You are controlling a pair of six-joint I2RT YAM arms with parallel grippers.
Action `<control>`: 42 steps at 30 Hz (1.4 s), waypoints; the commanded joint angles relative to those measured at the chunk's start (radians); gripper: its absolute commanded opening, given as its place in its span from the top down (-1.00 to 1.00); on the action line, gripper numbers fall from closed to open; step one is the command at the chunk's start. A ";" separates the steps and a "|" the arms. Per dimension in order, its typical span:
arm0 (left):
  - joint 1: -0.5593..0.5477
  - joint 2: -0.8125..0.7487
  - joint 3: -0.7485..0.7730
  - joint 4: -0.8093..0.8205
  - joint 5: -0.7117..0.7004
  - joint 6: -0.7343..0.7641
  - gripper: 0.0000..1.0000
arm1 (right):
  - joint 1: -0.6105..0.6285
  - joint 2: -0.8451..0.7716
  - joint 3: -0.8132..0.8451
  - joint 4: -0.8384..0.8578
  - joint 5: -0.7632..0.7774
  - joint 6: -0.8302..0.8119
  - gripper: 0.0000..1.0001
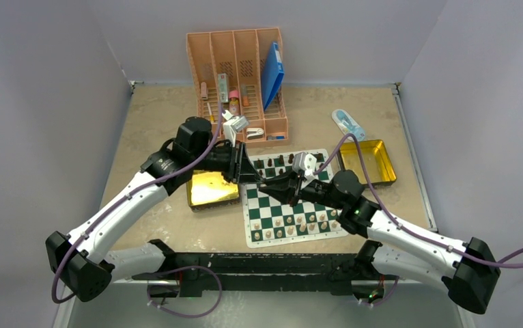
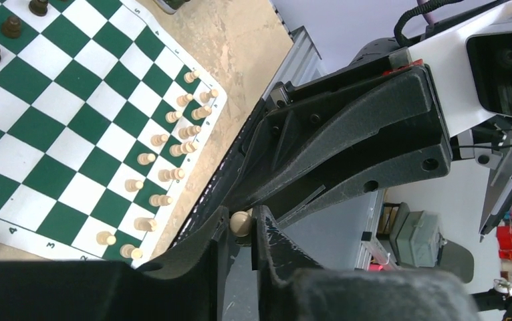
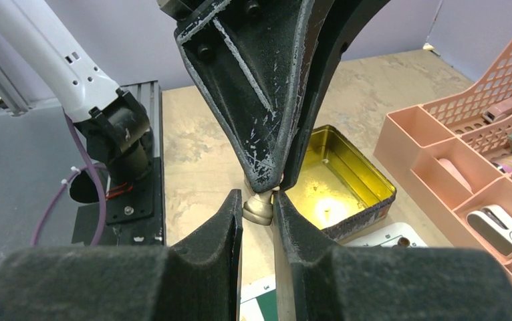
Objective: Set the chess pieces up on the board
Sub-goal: Place the chess piece on the chessboard.
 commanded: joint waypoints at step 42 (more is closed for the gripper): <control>-0.435 0.309 -0.014 -0.083 -0.851 -0.062 1.00 | 0.000 -0.638 0.235 -0.688 0.691 0.443 -0.97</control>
